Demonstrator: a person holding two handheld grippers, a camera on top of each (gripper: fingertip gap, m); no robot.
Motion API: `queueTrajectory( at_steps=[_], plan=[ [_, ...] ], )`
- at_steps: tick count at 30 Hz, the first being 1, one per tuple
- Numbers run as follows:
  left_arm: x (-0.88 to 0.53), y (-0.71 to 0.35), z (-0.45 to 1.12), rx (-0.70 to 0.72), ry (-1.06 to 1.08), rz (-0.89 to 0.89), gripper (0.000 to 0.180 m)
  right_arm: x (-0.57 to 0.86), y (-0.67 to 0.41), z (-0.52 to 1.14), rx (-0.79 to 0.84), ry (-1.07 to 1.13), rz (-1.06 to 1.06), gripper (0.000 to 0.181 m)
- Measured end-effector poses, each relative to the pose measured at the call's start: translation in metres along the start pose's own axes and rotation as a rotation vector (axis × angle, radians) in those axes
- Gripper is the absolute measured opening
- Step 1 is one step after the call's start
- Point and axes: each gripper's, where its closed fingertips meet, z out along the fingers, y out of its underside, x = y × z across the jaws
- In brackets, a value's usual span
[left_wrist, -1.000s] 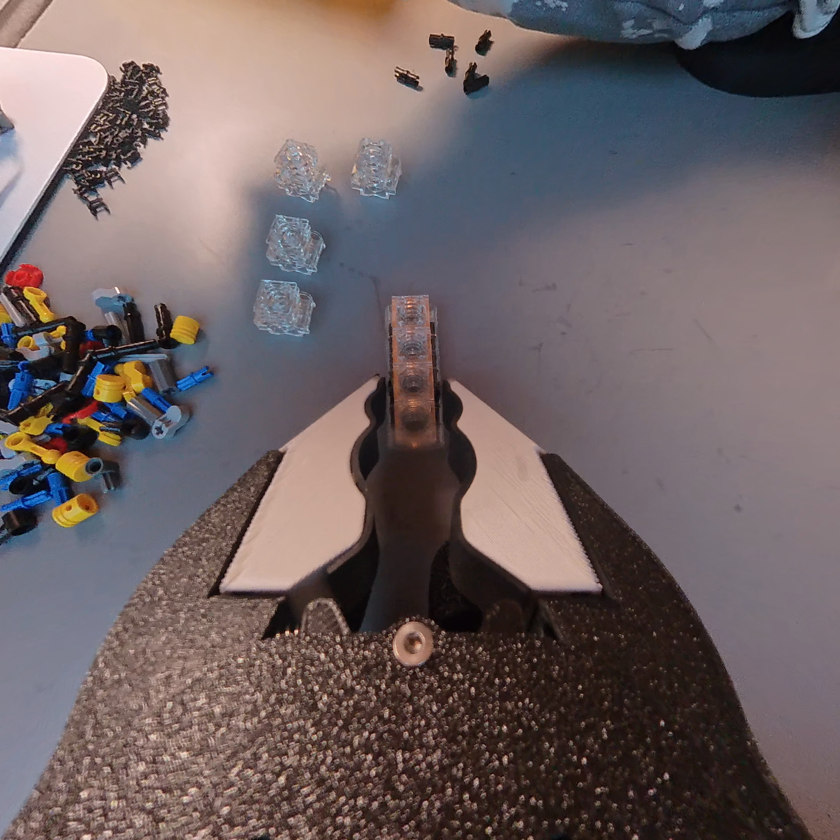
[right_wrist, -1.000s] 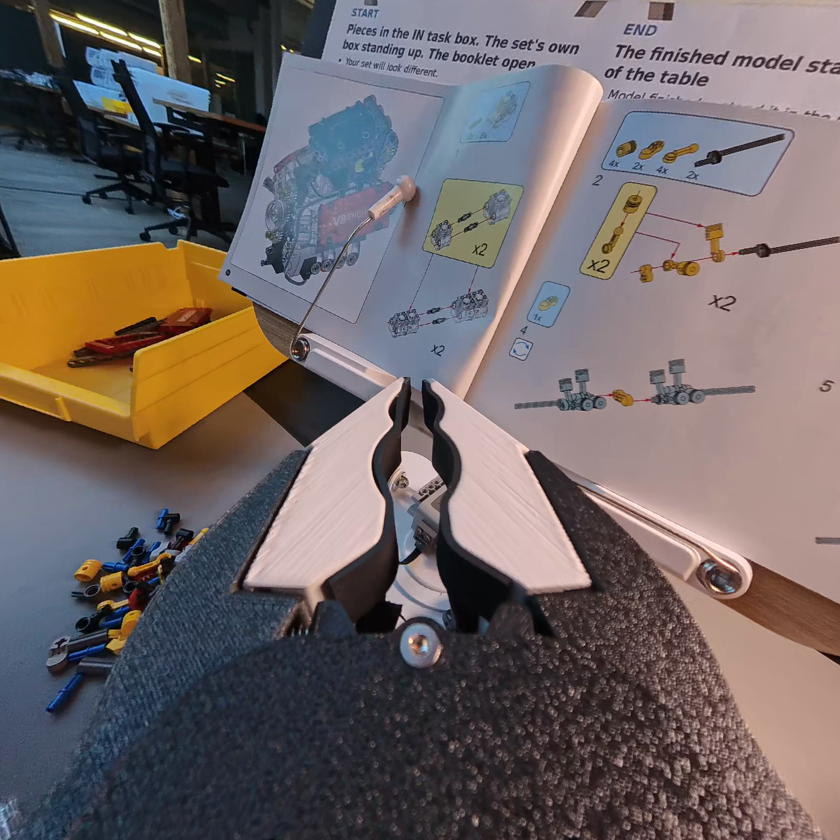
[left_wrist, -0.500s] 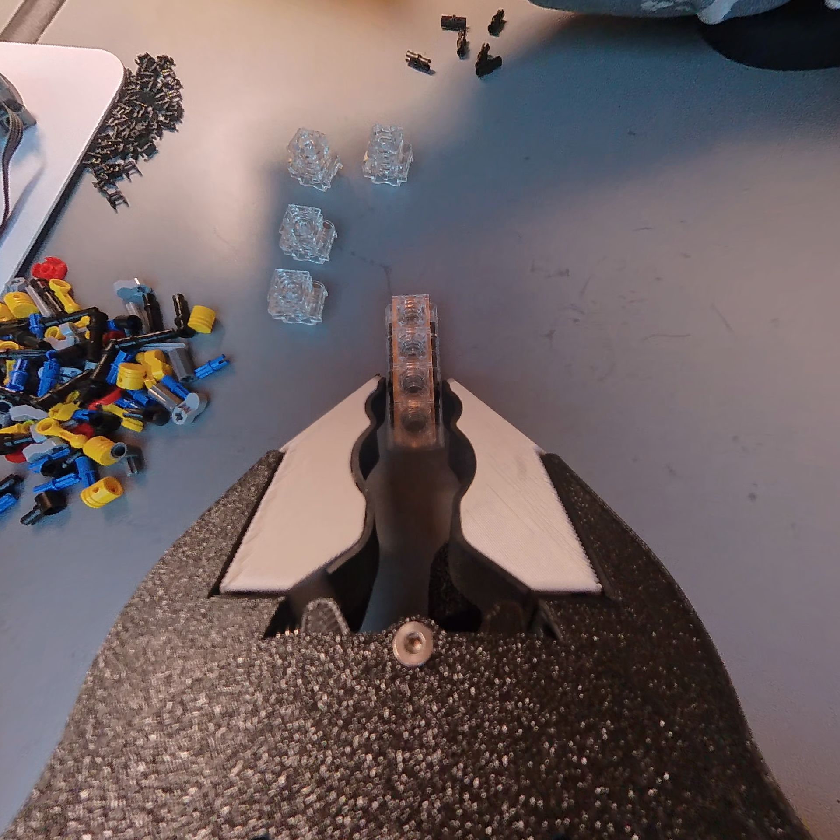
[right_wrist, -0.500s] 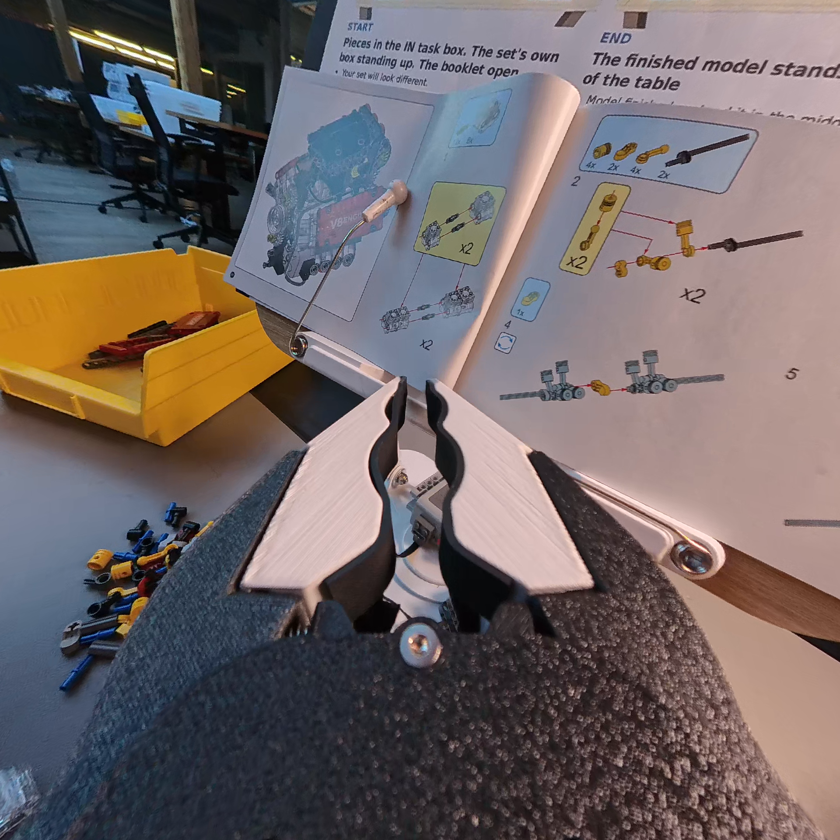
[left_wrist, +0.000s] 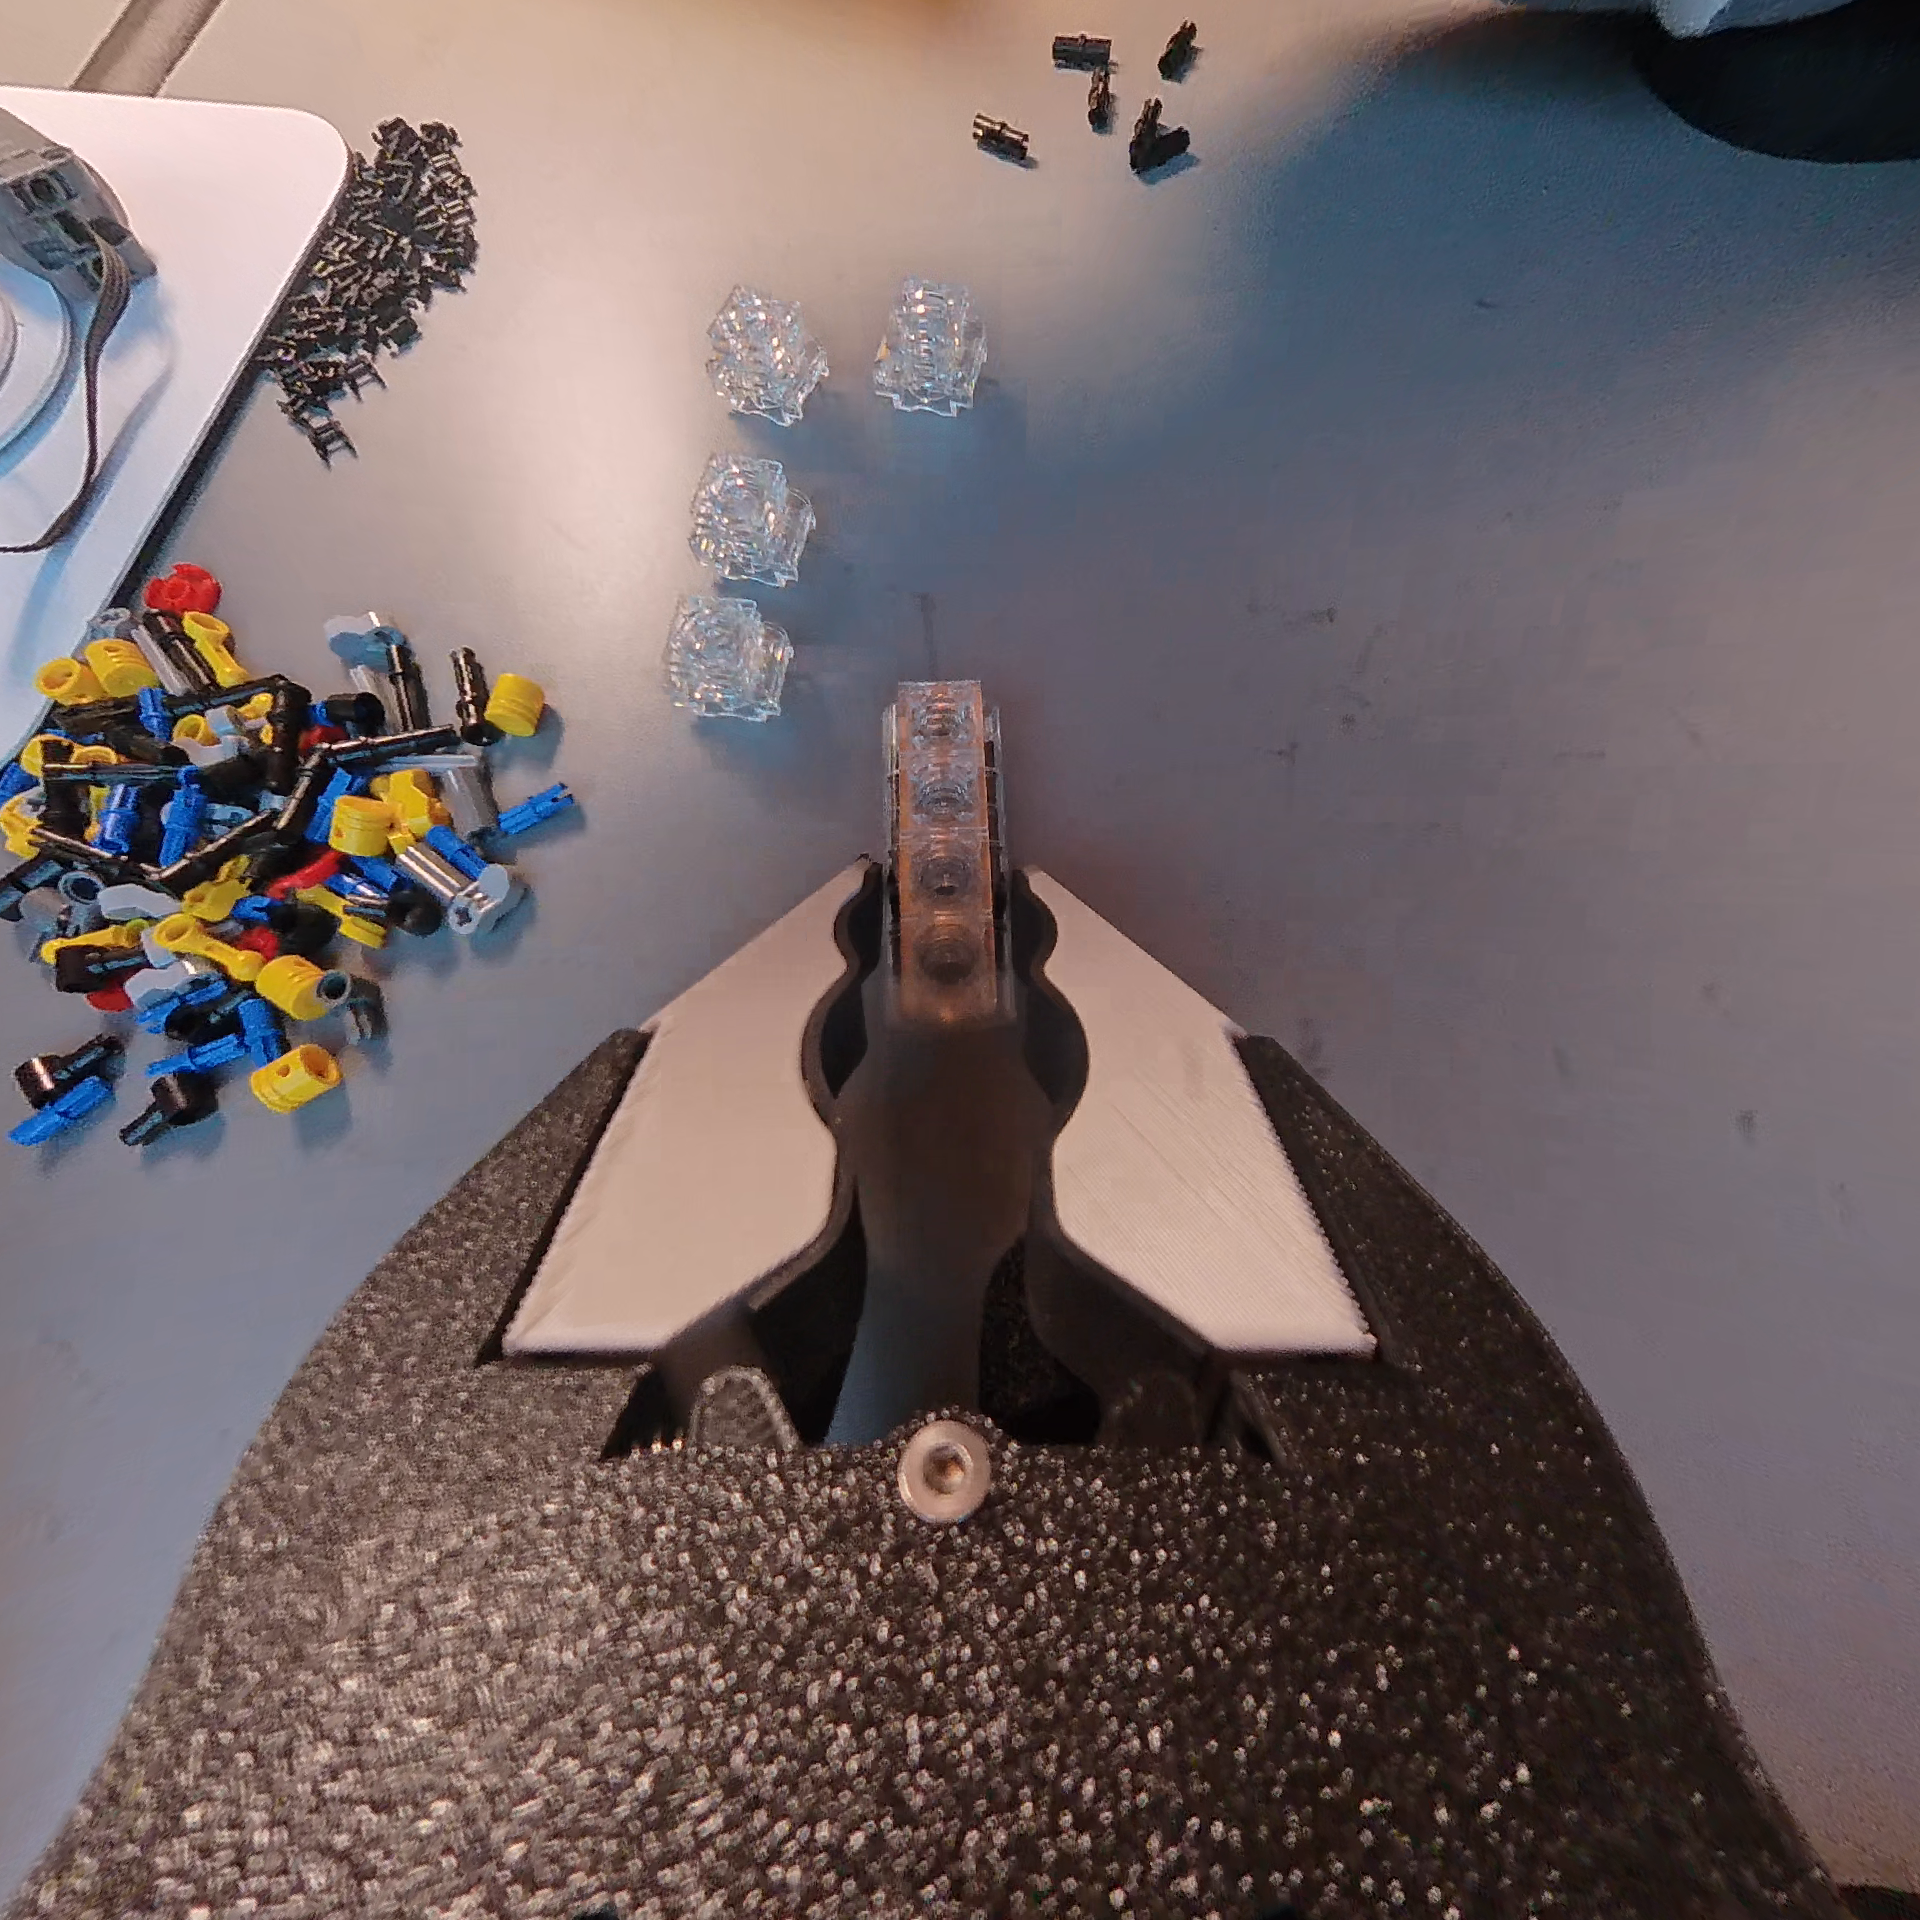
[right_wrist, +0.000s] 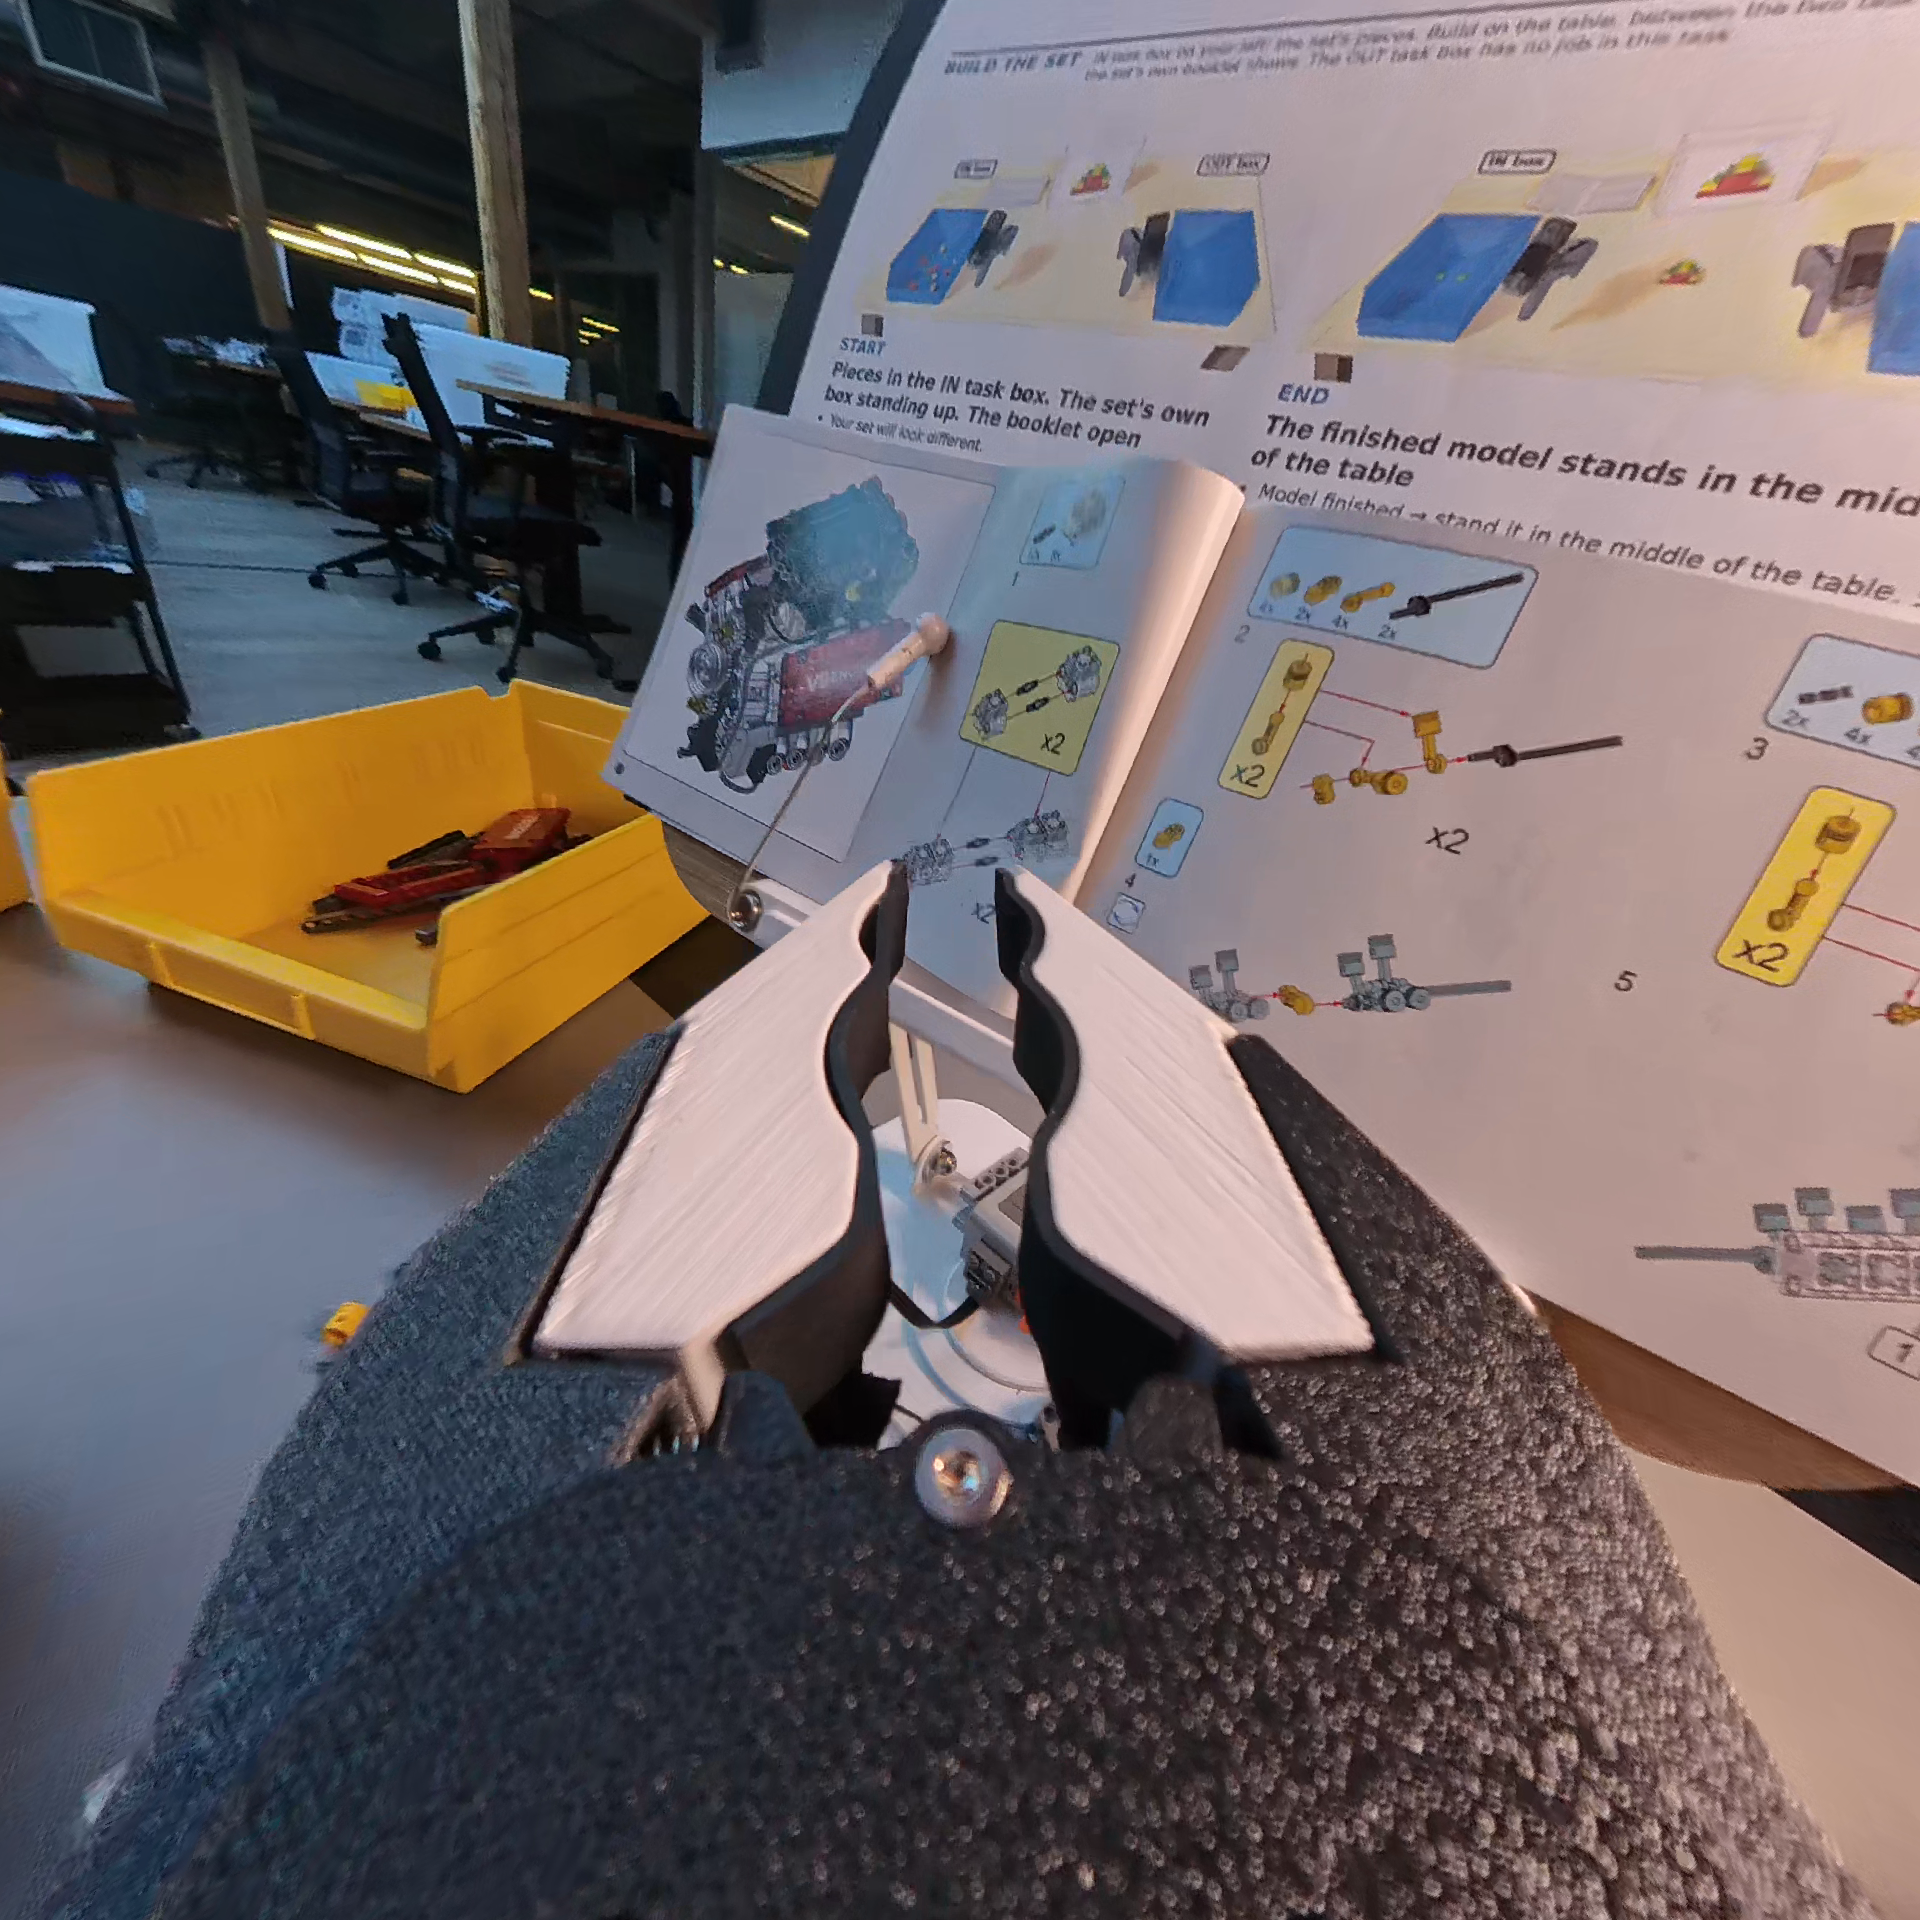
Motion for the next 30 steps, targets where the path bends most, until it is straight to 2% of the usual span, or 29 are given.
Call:
queueTrajectory(
  at_steps=[7, 13, 17, 21, 25, 30],
  plan=[
    [-0.001, 0.008, -0.003, -0.014, 0.014, -0.012, 0.022, -0.034, -0.045, -0.020, 0.034, -0.105, -0.045, 0.026],
    [-0.006, 0.010, -0.006, -0.003, 0.003, -0.026, 0.022, -0.055, -0.065, -0.054, -0.022, -0.123, -0.165, 0.048],
    [-0.008, 0.012, -0.008, -0.015, -0.015, -0.008, 0.022, -0.061, -0.026, -0.089, -0.157, -0.138, -0.231, 0.049],
    [-0.009, 0.012, -0.009, -0.010, -0.018, 0.001, 0.023, -0.063, 0.033, -0.128, -0.290, -0.166, -0.153, 0.052],
    [-0.011, 0.013, -0.012, 0.000, -0.025, -0.009, 0.025, -0.060, 0.073, -0.153, -0.331, -0.151, -0.067, 0.052],
    [-0.020, 0.006, -0.027, 0.060, -0.077, -0.039, 0.026, -0.058, 0.094, -0.163, -0.376, -0.156, -0.124, 0.052]
  ],
)
